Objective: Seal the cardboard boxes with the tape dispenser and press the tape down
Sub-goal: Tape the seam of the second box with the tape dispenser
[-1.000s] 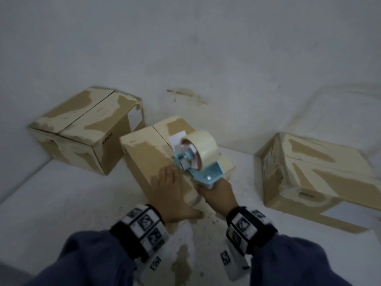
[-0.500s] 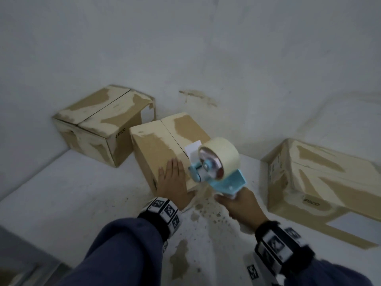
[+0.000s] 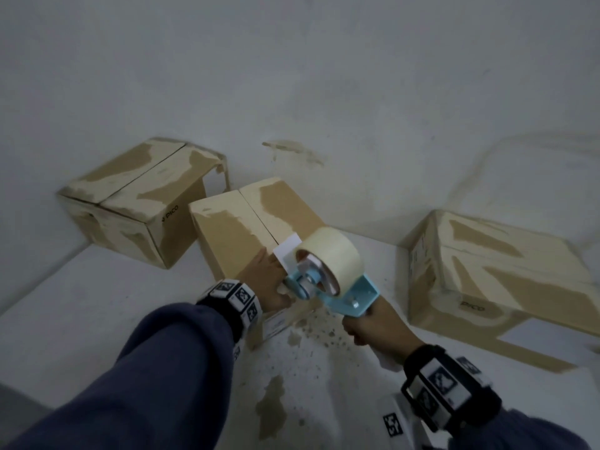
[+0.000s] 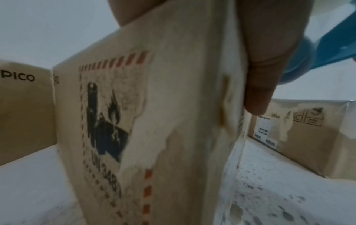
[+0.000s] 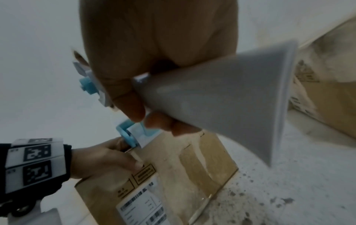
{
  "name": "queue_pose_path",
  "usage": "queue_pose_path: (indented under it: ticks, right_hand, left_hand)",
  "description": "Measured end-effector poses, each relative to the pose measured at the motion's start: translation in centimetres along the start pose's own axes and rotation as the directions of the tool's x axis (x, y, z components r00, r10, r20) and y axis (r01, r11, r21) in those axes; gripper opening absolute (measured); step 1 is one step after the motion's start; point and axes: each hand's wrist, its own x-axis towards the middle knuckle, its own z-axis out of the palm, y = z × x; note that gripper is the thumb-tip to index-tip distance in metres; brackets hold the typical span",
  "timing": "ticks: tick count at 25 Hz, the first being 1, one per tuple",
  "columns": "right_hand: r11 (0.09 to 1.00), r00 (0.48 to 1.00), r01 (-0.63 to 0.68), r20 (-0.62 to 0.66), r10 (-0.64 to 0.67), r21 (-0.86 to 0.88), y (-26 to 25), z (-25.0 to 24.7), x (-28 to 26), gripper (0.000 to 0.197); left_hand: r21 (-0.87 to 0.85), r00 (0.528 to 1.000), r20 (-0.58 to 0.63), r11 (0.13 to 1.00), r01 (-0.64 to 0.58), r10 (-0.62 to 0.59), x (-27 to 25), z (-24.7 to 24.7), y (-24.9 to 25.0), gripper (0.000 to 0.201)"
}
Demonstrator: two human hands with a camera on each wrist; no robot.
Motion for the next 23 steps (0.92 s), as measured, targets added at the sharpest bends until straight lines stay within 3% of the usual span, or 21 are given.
queue_pose_path:
  ticks: [4, 6, 12, 15, 18, 23]
  right_hand:
    - [0.995, 0.998, 0.048, -0.045, -0.044, 0.088, 0.5, 0.5, -0.3, 0.026]
    - [0.994, 0.996, 0.050, -0.080, -0.042, 0.099, 1.1, 0.0, -1.4, 0.023]
    - [0.983, 0.991, -0.066, -0.101, 0.085, 0.173, 4.2, -1.1, -4.0, 0.017]
    - [0.984, 0.988, -0.088, -0.109, 0.106, 0.156, 4.5, -0.4, -3.1, 0.017]
    - [0.984, 0.985, -0.121, -0.111, 0.136, 0.130, 5.1, 0.2, -2.3, 0.015]
    - [0.967, 0.970, -0.189, -0.124, 0.211, 0.169, 6.3, 1.4, -0.3, 0.018]
  left_hand:
    - [0.021, 0.998, 0.044, 0.999, -0.045, 0.044, 0.3, 0.3, 0.0, 0.070]
    - [0.001, 0.996, 0.069, 0.998, -0.061, 0.060, 0.4, 0.4, 0.2, 0.073]
    - [-0.065, 0.986, 0.158, 0.997, -0.051, 0.061, 0.6, 0.6, -0.4, 0.087]
    - [-0.160, 0.988, 0.149, 0.985, 0.064, -0.040, 1.0, 0.5, 0.9, 0.082]
    - [-0.132, 0.974, 0.110, 0.968, 0.212, -0.199, 1.7, 1.3, 2.7, 0.076]
    - [-0.121, 0.968, 0.105, 0.963, 0.241, -0.229, 2.4, 1.8, 2.5, 0.070]
